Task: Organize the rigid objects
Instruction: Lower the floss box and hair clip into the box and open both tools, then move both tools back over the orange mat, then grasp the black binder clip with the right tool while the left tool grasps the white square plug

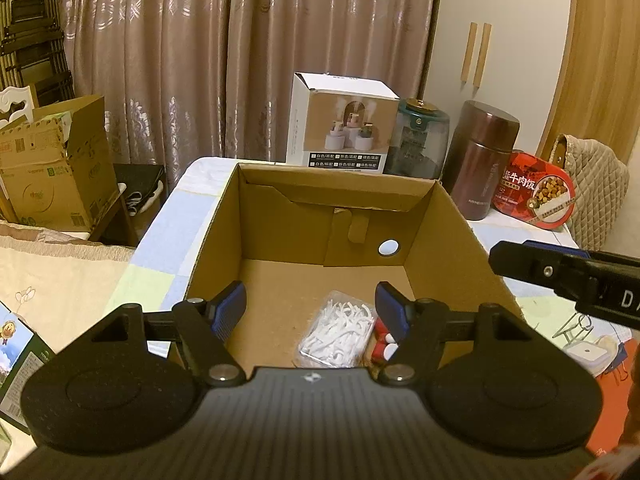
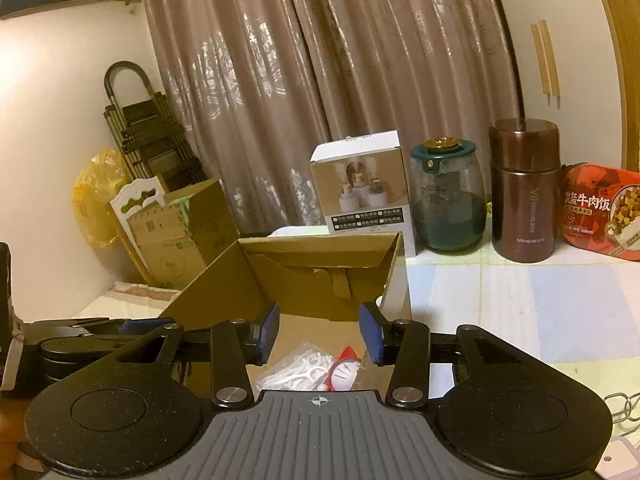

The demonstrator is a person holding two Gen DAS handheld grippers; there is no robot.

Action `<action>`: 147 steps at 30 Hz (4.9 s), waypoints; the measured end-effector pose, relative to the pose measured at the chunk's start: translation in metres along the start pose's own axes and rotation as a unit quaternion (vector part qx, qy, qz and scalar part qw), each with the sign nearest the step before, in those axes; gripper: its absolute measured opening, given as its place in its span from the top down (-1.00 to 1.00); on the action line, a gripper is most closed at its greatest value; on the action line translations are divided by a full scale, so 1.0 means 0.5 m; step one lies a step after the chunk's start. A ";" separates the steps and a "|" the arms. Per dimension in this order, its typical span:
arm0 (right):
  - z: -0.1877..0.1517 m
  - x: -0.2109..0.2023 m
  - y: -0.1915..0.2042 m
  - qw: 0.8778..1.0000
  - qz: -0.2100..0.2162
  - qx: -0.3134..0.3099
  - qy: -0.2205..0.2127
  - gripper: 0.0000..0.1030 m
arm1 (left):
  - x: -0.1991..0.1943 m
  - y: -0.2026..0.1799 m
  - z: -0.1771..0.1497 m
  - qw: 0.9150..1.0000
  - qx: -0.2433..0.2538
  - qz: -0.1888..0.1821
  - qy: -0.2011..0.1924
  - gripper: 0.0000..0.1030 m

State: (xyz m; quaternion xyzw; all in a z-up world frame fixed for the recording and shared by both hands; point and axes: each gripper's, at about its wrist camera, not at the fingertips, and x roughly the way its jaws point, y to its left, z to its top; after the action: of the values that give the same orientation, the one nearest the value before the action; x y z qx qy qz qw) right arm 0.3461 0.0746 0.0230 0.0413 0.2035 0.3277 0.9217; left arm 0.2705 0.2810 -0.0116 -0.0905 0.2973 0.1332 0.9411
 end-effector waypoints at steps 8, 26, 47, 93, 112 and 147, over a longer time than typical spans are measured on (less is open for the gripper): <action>0.000 -0.002 0.004 1.000 0.000 -0.004 -0.001 0.18 | -0.001 0.000 -0.001 1.000 0.001 -0.001 0.000 -0.29; -0.015 -0.117 -0.032 0.997 -0.051 -0.035 -0.041 0.18 | -0.055 -0.045 -0.006 0.999 0.018 -0.012 -0.023 -0.29; -0.116 -0.461 -0.255 0.971 -0.220 0.037 -0.085 -0.11 | -0.208 -0.310 -0.113 0.989 0.088 -0.108 -0.056 -0.30; -0.226 -0.239 -0.499 0.983 -0.124 -0.066 0.116 0.33 | 0.021 -0.497 -0.282 0.980 0.127 -0.144 0.044 -0.37; -0.224 -0.257 -0.461 0.978 -0.098 -0.041 0.179 0.79 | 0.023 -0.495 -0.283 0.981 0.121 -0.146 0.049 -0.37; -0.217 -0.254 -0.433 0.977 -0.108 -0.110 0.146 0.64 | 0.045 -0.499 -0.261 0.983 0.099 -0.150 0.042 -0.37</action>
State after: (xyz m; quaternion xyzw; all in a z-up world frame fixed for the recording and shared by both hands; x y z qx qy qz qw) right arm 0.3403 -0.1798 -0.0774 -0.1304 0.3019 0.2492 0.9109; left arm 0.2942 0.0162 -0.1071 -0.0458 0.3313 -0.0434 0.9414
